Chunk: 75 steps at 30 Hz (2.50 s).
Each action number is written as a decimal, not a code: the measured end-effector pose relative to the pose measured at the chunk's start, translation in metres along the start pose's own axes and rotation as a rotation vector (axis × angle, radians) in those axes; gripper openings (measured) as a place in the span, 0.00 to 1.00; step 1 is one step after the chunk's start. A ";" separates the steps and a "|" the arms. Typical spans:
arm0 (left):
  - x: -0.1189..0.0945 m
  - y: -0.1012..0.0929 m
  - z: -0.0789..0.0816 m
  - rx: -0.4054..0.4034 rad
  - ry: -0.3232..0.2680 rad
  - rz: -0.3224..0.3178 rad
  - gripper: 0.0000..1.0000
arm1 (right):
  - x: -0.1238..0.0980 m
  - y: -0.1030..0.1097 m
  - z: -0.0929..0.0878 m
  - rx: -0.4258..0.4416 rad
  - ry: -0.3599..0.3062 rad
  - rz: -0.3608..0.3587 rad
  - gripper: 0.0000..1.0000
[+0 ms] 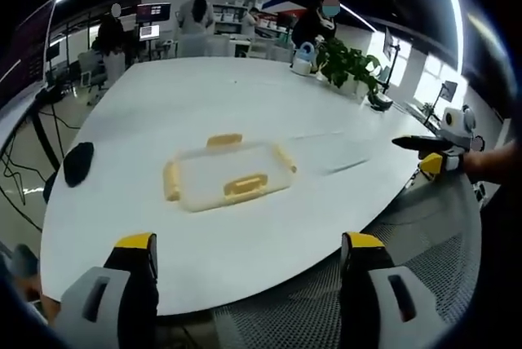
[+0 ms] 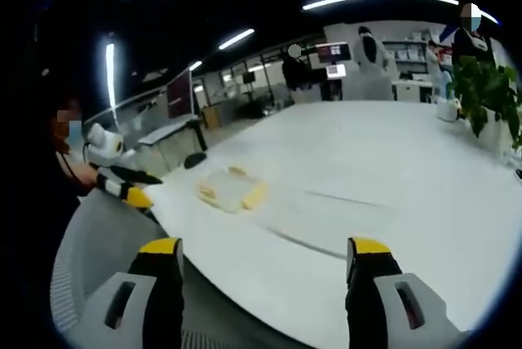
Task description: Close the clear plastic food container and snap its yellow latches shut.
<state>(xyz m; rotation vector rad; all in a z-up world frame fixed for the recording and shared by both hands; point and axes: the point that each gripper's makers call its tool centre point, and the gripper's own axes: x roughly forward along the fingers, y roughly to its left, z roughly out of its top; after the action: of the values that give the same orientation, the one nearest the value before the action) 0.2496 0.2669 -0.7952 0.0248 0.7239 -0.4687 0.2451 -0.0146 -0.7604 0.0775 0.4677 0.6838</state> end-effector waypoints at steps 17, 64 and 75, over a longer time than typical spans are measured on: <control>0.001 -0.004 -0.001 0.008 0.005 -0.020 0.91 | 0.001 0.000 0.027 -0.018 -0.077 0.019 0.78; 0.008 0.019 0.024 0.155 0.047 -0.144 0.85 | 0.048 0.024 0.087 -0.078 -0.124 0.074 0.73; 0.009 0.031 0.032 0.165 0.041 -0.137 0.88 | 0.061 0.031 0.093 -0.134 -0.100 0.110 0.73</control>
<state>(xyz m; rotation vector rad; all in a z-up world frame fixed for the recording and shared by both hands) 0.2887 0.2853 -0.7817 0.1403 0.7288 -0.6596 0.3092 0.0555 -0.6946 0.0114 0.3220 0.8138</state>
